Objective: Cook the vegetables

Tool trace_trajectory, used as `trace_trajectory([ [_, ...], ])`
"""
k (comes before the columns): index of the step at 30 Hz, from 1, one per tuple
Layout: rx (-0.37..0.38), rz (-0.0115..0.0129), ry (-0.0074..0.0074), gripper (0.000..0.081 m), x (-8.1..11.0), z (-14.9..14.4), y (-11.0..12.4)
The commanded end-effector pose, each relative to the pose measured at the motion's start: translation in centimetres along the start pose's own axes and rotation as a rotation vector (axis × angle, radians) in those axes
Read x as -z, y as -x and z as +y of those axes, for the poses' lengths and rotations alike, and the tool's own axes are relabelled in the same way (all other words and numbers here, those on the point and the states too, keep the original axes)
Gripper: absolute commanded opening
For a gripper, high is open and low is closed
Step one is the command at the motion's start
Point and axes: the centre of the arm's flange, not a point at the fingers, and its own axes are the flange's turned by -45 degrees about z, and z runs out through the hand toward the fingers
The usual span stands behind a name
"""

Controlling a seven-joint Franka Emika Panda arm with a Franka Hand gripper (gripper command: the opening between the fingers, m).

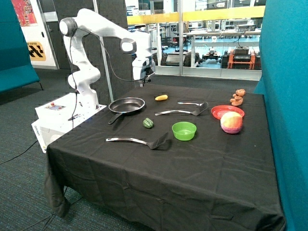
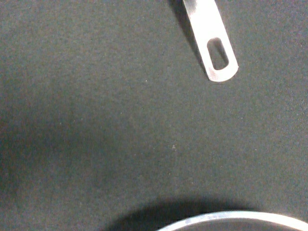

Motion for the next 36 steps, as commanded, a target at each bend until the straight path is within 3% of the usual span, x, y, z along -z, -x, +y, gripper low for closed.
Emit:
trace_trajectory([
  [1,-0.056,-0.0068,-0.0127,0.0808,0.0,0.0,-0.4],
  [4,-0.040,-0.0067,-0.0128,0.0808,-0.2,-0.5,-0.6],
  [6,-0.032,-0.0066,-0.0128,0.0615,-0.4,-0.8,-0.7],
  [9,-0.021,-0.0065,-0.0129,0.0528,-0.5,-1.4,-0.8],
  [17,-0.047,-0.0067,-0.0128,0.0516,-0.7,-1.0,-1.6],
  [26,-0.112,-0.0071,-0.0126,0.0517,-1.4,2.0,-2.2],
  [36,-0.201,-0.0077,-0.0122,0.0555,-2.8,6.6,-1.0],
])
